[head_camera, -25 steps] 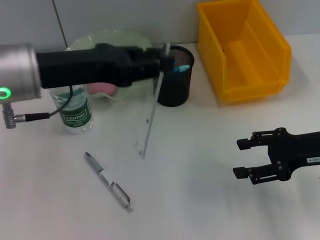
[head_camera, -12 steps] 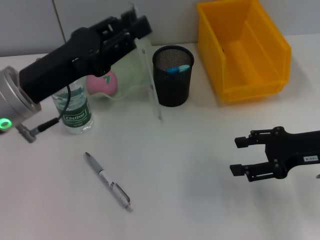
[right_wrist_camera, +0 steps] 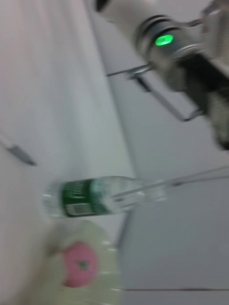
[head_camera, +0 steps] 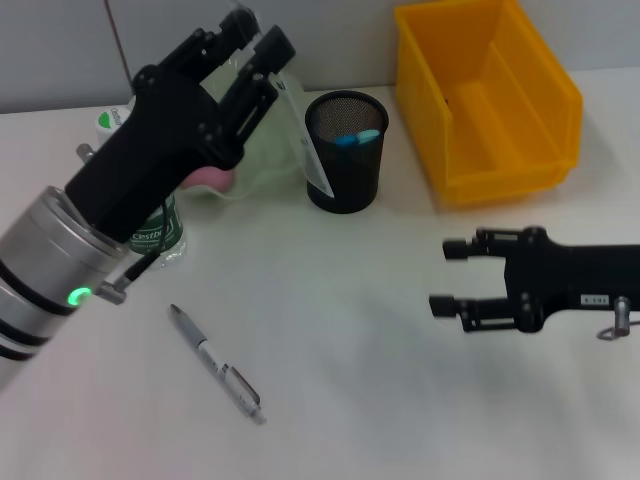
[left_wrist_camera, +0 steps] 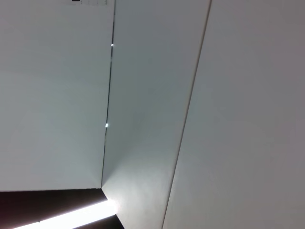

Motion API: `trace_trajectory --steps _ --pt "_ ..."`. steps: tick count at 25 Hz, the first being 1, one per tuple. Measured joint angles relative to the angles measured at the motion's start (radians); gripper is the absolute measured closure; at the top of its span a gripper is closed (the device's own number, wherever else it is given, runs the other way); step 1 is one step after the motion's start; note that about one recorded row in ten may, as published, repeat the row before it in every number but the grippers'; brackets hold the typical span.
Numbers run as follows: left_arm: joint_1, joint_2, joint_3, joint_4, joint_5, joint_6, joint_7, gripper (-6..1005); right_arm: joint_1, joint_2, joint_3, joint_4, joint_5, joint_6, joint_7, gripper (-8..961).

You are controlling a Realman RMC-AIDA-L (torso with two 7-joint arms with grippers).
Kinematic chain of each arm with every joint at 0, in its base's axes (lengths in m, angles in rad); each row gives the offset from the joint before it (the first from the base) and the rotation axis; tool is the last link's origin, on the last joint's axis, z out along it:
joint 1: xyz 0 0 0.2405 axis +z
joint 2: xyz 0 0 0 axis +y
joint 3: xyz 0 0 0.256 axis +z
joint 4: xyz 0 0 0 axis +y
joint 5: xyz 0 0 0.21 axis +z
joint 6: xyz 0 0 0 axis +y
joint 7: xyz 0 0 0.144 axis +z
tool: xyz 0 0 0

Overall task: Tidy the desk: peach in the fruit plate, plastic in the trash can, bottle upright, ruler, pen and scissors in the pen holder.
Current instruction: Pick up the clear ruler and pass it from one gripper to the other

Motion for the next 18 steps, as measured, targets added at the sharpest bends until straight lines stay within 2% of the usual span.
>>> trace_trajectory --steps 4,9,14,18 --pt "-0.004 0.000 0.150 0.005 -0.180 -0.060 0.141 566 -0.024 0.003 0.001 0.057 0.131 0.001 -0.134 176" --pt "-0.006 0.000 0.299 0.028 -0.419 -0.131 0.292 563 -0.029 0.005 -0.003 0.213 0.306 0.003 -0.367 176" --pt "-0.010 0.000 0.428 0.091 -0.620 -0.199 0.479 559 0.000 0.006 -0.008 0.389 0.472 0.003 -0.605 176" --pt "-0.011 0.000 0.495 0.149 -0.743 -0.256 0.608 556 0.045 0.007 -0.007 0.506 0.559 0.003 -0.729 177"
